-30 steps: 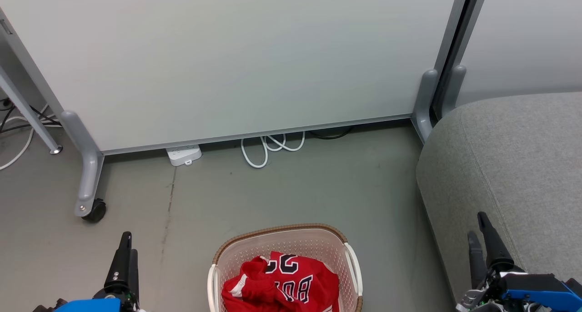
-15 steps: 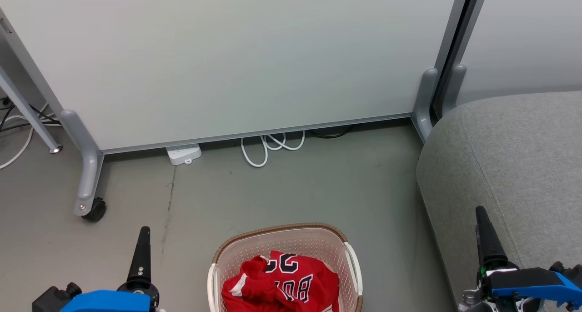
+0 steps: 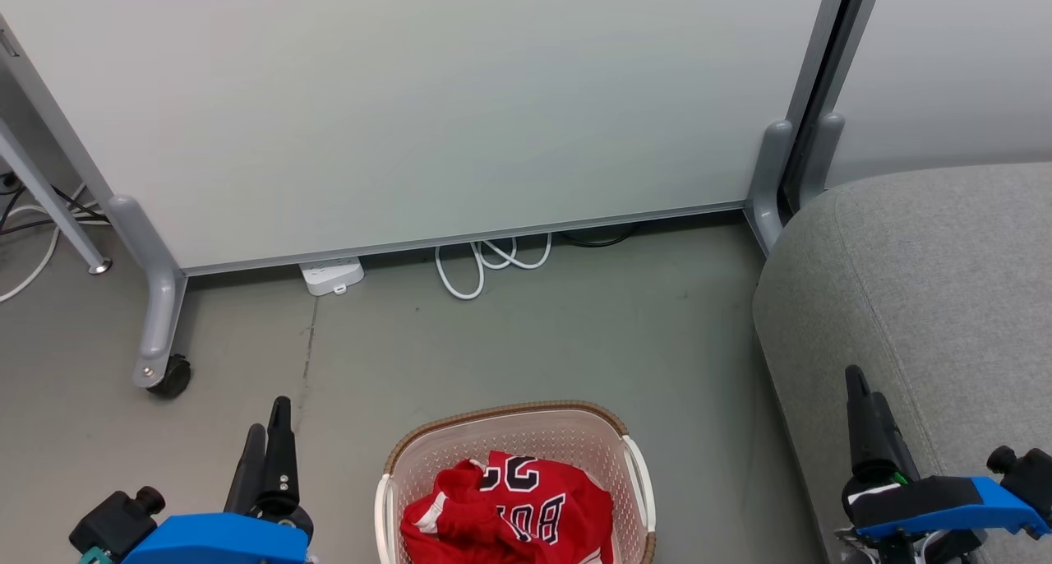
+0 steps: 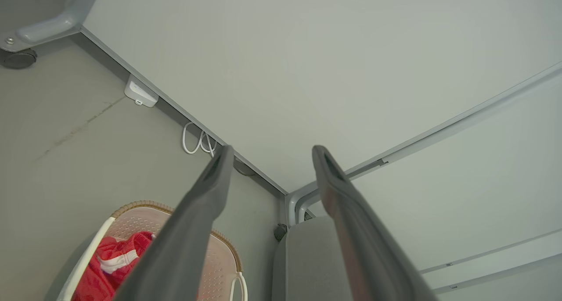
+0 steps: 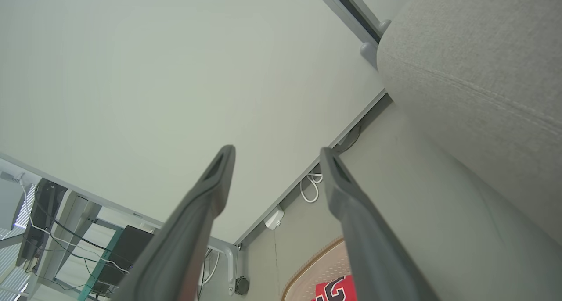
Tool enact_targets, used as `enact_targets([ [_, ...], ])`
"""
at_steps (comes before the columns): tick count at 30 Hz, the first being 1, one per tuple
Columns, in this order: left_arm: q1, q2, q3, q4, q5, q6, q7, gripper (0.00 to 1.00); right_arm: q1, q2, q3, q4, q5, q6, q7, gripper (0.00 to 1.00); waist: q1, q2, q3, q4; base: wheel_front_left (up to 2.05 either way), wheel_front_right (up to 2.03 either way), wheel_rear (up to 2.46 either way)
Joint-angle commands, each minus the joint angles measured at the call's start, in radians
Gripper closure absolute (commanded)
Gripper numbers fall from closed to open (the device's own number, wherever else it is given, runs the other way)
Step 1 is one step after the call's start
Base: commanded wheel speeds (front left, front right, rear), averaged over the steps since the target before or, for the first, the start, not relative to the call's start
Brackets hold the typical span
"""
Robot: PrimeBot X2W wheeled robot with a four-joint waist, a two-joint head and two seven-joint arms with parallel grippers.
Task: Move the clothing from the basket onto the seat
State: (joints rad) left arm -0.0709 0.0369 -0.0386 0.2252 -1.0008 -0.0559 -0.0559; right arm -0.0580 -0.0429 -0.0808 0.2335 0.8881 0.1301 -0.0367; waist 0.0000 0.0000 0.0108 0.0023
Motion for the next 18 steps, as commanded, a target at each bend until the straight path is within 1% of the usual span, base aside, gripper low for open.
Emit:
enact_targets([
  [1, -0.028, 0.010, -0.005, -0.014, 0.029, 0.004, -0.009, 0.00, -0.025, -0.005, 0.001, -0.019, -0.042, 0.001, -0.004, 0.00, 0.0000, 0.0000, 0.000, 0.000, 0.00, 0.00, 0.00],
  [8, -0.032, 0.010, -0.025, -0.007, 0.150, 0.016, -0.032, 0.00, -0.016, -0.006, 0.002, -0.042, -0.173, 0.001, 0.004, 0.00, 0.0000, 0.0000, 0.001, 0.000, 0.00, 0.00, 0.00],
  [18, -0.023, 0.012, -0.040, -0.010, 0.293, 0.027, -0.064, 0.00, 0.000, -0.006, 0.014, -0.061, -0.315, 0.001, -0.007, 0.00, 0.0000, 0.0000, -0.006, -0.004, 0.00, 0.00, 0.00],
])
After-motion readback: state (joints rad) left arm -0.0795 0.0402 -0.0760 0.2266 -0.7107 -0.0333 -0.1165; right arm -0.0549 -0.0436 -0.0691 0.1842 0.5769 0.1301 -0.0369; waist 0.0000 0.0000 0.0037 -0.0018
